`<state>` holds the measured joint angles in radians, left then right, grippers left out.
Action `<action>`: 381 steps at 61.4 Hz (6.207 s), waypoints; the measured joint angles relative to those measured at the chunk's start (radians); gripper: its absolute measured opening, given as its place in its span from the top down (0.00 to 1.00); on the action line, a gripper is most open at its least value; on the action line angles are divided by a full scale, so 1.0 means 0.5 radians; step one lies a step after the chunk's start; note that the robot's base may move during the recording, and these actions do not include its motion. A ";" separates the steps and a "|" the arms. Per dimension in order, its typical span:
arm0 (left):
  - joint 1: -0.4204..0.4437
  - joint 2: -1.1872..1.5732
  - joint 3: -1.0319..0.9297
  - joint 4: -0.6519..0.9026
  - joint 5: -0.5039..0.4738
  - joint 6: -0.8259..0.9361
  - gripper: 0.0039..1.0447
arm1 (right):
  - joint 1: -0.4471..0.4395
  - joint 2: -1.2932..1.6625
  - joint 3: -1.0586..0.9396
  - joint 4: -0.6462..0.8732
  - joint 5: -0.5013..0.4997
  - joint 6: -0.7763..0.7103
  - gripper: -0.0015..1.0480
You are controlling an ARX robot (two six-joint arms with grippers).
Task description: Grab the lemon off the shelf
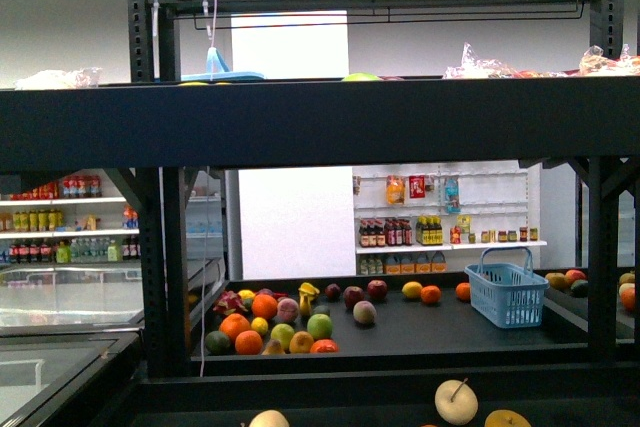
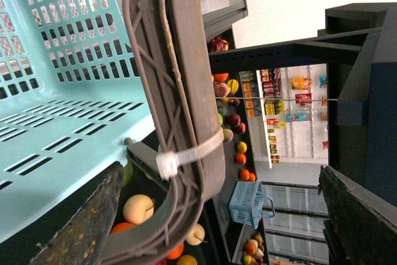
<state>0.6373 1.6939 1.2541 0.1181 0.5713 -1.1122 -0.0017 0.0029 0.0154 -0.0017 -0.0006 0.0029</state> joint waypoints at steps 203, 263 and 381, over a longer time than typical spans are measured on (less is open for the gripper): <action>-1.877 -0.452 -0.524 -0.342 0.048 1.100 0.84 | 0.080 0.448 0.097 -0.040 0.333 0.125 0.07; -1.877 -0.452 -0.524 -0.342 0.053 1.102 0.84 | -0.131 4.421 2.812 -0.324 0.117 0.594 0.07; -1.878 -0.452 -0.524 -0.342 0.054 1.102 0.84 | 0.148 5.617 3.942 -1.010 0.349 1.948 0.07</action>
<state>-0.3016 1.4681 0.9920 -0.0528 0.5983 -0.5610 0.0723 2.8113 1.9865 -0.5068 0.1738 0.9768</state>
